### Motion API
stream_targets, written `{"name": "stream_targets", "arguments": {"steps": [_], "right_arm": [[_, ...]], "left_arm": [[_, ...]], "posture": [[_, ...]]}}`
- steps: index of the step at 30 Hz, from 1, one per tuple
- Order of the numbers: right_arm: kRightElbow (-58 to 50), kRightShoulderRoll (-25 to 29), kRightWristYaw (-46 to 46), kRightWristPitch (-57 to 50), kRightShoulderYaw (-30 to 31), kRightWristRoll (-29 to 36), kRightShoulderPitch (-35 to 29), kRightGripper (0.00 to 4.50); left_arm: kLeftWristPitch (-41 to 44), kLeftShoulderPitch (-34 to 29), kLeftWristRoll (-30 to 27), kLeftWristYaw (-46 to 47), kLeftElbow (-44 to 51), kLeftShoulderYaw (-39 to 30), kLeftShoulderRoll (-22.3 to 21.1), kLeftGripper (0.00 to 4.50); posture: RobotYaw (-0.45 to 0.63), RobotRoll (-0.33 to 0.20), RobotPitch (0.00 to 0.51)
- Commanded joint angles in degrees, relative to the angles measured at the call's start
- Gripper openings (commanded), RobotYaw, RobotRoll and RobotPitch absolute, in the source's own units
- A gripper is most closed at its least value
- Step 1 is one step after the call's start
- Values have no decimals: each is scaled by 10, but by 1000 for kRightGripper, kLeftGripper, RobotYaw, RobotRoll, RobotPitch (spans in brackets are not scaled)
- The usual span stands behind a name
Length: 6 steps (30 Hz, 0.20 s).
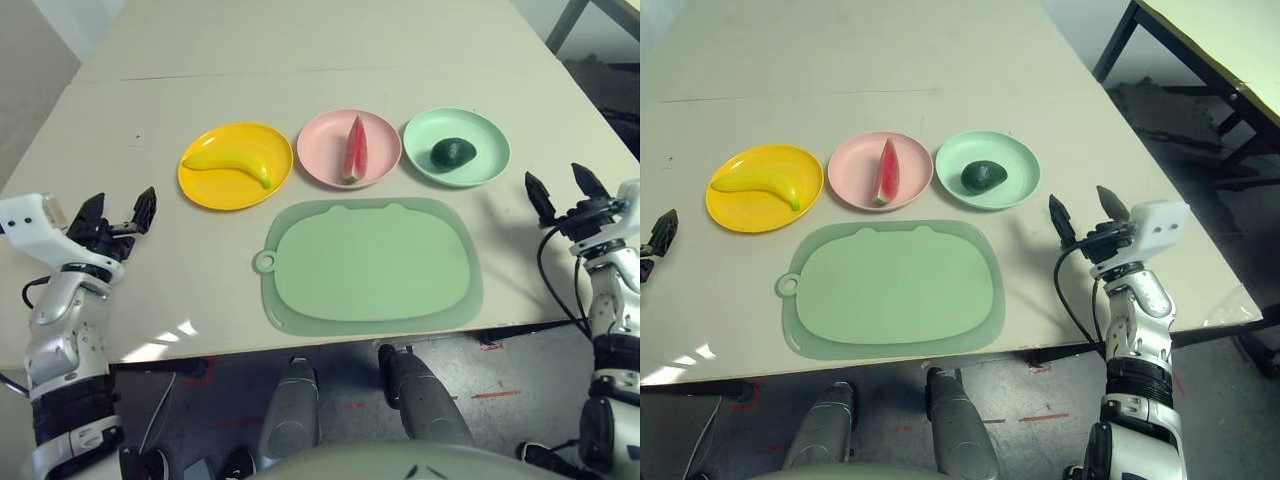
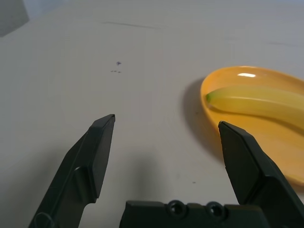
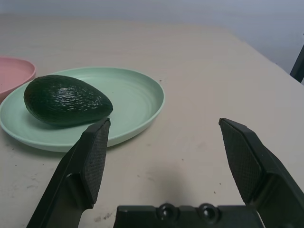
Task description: Place the fruits into color-matched plates.
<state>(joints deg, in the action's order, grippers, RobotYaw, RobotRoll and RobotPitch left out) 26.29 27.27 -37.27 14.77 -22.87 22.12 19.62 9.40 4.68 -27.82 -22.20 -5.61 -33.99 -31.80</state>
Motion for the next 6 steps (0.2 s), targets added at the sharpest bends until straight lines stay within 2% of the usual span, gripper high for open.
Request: {"name": "stream_targets", "arguments": {"steps": [1, 6], "right_arm": [[5, -6, -1, -4, 4, 4, -10, 4500], [16, -8, 4, 0, -1, 3, -9, 4500]], "left_arm": [[6, -25, 4, 8, 24, -7, 2, 4446], [13, -39, 1, 14, 39, -13, -5, 4446]], "posture": [[30, 0, 264], [33, 0, 263]]}}
